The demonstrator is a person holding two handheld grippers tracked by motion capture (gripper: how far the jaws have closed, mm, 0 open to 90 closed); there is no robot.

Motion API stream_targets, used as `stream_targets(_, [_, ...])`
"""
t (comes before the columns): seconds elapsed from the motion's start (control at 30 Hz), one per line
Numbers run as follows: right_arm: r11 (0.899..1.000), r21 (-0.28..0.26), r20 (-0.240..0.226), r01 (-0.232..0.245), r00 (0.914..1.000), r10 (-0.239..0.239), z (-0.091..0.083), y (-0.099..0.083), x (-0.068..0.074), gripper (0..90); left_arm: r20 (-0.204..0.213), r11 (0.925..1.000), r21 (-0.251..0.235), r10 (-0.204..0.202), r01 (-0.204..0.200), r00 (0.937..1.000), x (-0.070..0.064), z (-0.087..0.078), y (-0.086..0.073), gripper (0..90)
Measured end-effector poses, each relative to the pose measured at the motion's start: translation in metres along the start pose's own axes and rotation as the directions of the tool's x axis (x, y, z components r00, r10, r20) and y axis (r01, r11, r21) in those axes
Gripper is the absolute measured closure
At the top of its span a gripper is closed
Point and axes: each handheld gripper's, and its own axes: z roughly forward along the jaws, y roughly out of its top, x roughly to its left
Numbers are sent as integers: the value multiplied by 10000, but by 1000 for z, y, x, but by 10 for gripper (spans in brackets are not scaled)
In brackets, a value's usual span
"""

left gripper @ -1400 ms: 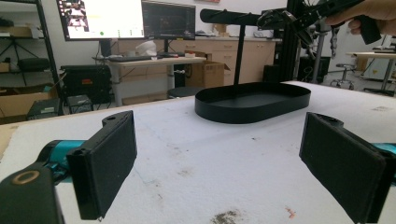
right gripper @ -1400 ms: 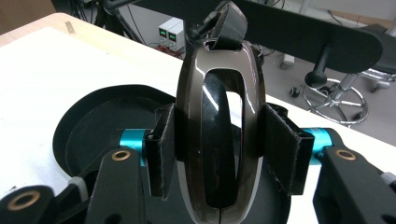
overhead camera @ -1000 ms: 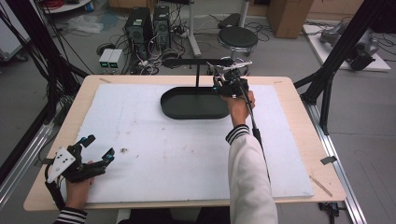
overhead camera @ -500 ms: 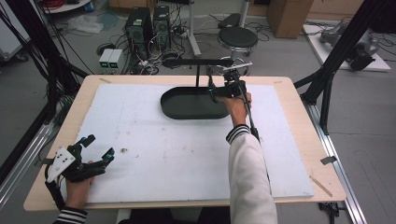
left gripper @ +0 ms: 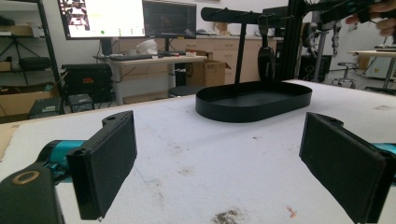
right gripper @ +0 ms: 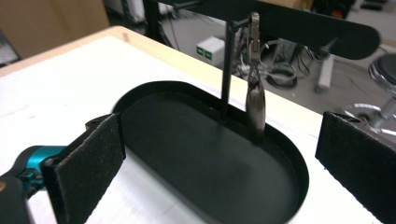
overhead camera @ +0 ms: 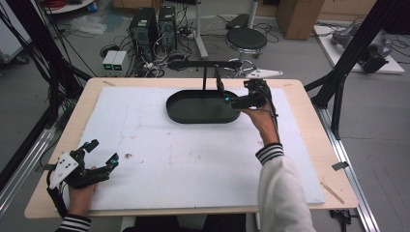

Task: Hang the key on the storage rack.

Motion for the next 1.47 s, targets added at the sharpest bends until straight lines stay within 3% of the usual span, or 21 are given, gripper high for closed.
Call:
stream_targets(0.1, [9955,-905,-181,279,9994,-297,-30,-22,2,4,4,10000,-5,-8,8,10000,0,0,0,116])
stream_targets(0.17, [9935,-1114,-276,241,9992,-274,-38,-28,2,4,2,10000,-6,-25,25,10000,0,0,0,116])
stream_targets(0.33, [9698,-2396,-308,459,9980,-549,-71,-65,9,4,9,10000,8,1,-1,10000,0,0,0,116])
stream_targets(0.4, [9689,-2429,-203,479,9983,-545,-79,-75,12,4,9,10000,-35,12,-12,10000,0,0,0,116])
stream_targets(0.53, [9411,-3353,-287,422,9981,-550,-93,-101,16,4,-6,10000,-55,69,-69,10000,-1,-1,0,116])
stream_targets(0.57, [9398,-3389,-203,432,9984,-532,-97,-114,16,4,-8,10000,-44,77,-77,10000,-1,-1,0,116])
stream_targets(0.63, [9388,-3422,-179,396,9987,-486,-98,-119,16,4,5,10000,-48,56,-56,10000,0,-1,0,116])
stream_targets(0.8, [9228,-3850,-68,125,9998,-164,-107,-152,11,4,-6,10000,-60,68,-68,10000,-1,-1,0,116])
stream_targets(0.97, [9156,-4018,296,168,9995,-54,-110,-178,13,4,-1,10000,-55,78,-78,10000,-1,-1,0,116])
stream_targets(1.03, [9151,-4031,269,-32,9995,153,-108,-187,13,4,4,9999,-45,99,-99,10000,-1,-1,0,116])
stream_targets(1.2, [9293,-3674,168,-377,9987,471,-100,-199,8,5,-2,10000,-59,77,-77,10000,-1,-1,0,116])
stream_targets(1.33, [9224,-3838,135,-429,9986,520,-101,-201,8,5,6,9999,-68,99,-99,10000,-1,-1,0,116])
stream_targets(1.47, [9144,-4046,373,-98,9989,273,-103,-203,12,5,11,9999,-81,101,-101,9999,-1,-1,0,116])
